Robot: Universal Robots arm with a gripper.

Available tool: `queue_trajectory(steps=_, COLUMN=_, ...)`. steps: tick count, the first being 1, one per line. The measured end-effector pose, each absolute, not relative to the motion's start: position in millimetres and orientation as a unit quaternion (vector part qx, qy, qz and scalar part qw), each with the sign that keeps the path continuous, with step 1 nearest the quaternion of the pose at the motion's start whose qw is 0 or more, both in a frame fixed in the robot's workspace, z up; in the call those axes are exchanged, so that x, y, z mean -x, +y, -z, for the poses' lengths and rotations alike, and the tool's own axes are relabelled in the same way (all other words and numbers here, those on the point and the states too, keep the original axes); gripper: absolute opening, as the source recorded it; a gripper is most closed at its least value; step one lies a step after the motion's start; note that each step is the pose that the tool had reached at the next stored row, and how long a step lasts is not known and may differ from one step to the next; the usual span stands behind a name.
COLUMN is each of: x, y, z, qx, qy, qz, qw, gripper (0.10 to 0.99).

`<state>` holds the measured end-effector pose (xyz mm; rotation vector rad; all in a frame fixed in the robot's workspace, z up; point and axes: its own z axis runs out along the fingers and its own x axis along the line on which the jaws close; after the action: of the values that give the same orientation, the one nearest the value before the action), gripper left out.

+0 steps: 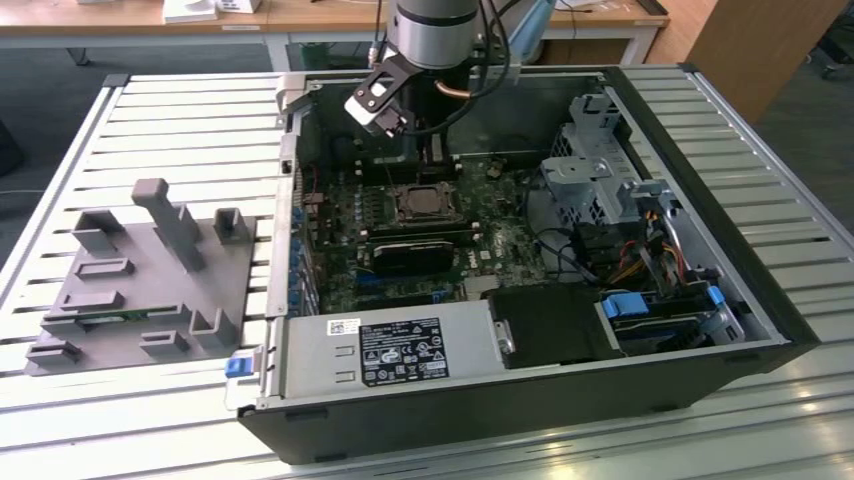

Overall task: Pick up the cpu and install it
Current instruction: 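Install the first cpu locking lever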

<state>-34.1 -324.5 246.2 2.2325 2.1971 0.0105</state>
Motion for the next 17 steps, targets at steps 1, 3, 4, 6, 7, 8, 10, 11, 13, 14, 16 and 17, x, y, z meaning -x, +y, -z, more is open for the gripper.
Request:
queue_trajectory(steps=1, x=34.1, y=-324.5, z=-246.5, qx=-0.713, qy=0.701, qz=-0.003, qw=0.005, gripper=0.106)
queue_trajectory(steps=3, x=34.1, y=-324.5, z=-247.3, qx=-0.713, qy=0.701, qz=-0.003, qw=0.005, gripper=0.106)
queue_trajectory(steps=4, x=34.1, y=-324.5, z=-247.6, qx=-0.713, qy=0.701, qz=-0.003, qw=0.005, gripper=0.106)
queue_trajectory(steps=6, x=34.1, y=-324.4, z=-248.3, qx=-0.713, qy=0.701, qz=-0.003, qw=0.005, gripper=0.106)
queue_trajectory(steps=7, x=34.0, y=-324.5, z=-248.6, qx=-0.713, qy=0.701, qz=-0.003, qw=0.005, gripper=0.106)
queue_trajectory(steps=8, x=34.1, y=-324.4, z=-249.0, qx=-0.713, qy=0.701, qz=-0.003, qw=0.005, gripper=0.106)
queue_trajectory(steps=10, x=34.1, y=-324.4, z=-249.6, qx=-0.713, qy=0.701, qz=-0.003, qw=0.005, gripper=0.106)
queue_trajectory(steps=11, x=34.1, y=-324.5, z=-249.9, qx=-0.713, qy=0.701, qz=-0.003, qw=0.005, gripper=0.106)
queue_trajectory(steps=13, x=34.1, y=-324.5, z=-250.7, qx=-0.713, qy=0.701, qz=-0.003, qw=0.005, gripper=0.106)
queue_trajectory(steps=14, x=34.1, y=-324.5, z=-251.1, qx=-0.713, qy=0.701, qz=-0.003, qw=0.005, gripper=0.106)
queue_trajectory(steps=16, x=34.1, y=-324.5, z=-252.1, qx=-0.713, qy=0.701, qz=-0.003, qw=0.005, gripper=0.106)
queue_trajectory(steps=17, x=34.1, y=-324.4, z=-252.4, qx=-0.713, qy=0.701, qz=-0.003, qw=0.005, gripper=0.106)
